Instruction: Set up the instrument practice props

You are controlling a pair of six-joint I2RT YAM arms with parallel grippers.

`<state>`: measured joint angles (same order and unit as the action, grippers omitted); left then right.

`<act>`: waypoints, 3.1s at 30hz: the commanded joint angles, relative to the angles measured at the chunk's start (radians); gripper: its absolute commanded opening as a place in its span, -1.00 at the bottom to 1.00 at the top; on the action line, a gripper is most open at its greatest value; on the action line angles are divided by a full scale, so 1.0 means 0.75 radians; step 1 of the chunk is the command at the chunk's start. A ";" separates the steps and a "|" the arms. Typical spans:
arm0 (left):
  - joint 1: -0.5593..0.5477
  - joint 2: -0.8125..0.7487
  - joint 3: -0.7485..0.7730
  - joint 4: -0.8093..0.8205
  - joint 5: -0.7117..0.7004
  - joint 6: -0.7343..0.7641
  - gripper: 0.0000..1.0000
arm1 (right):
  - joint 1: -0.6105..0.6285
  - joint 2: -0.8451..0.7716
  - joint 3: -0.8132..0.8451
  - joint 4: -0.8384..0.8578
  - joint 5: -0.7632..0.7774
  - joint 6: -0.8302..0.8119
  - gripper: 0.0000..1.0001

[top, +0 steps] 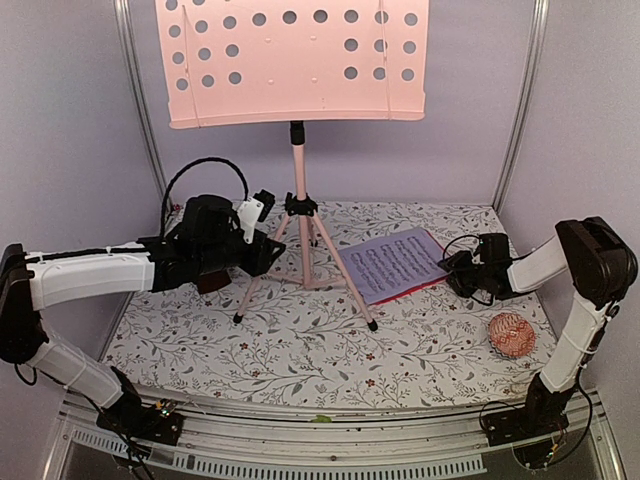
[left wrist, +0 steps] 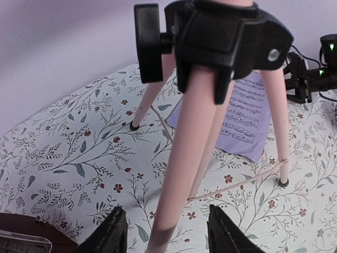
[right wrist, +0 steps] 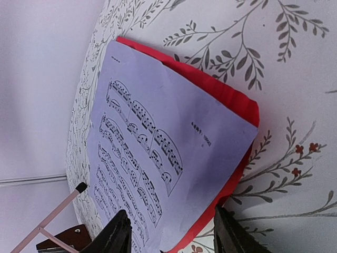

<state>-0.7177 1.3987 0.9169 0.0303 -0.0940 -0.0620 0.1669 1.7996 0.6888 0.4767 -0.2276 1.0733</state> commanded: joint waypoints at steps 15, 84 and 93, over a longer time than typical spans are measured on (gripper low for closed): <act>0.012 -0.028 -0.001 -0.024 0.020 -0.019 0.04 | -0.004 0.256 0.368 -0.058 -0.159 -0.101 0.03; -0.004 -0.820 0.280 -0.234 0.063 -0.413 0.07 | 0.824 -1.110 0.589 -1.364 0.115 -1.131 -1.00; -0.004 -0.662 0.518 -0.230 -0.009 -0.356 0.03 | 0.911 -1.096 0.731 -1.535 -0.218 -1.250 -1.00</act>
<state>-0.7181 0.8467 1.2434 -0.1196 -0.0677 -0.3698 0.8272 0.9741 1.1736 -0.5877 -0.2447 0.1913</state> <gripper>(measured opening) 0.528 0.014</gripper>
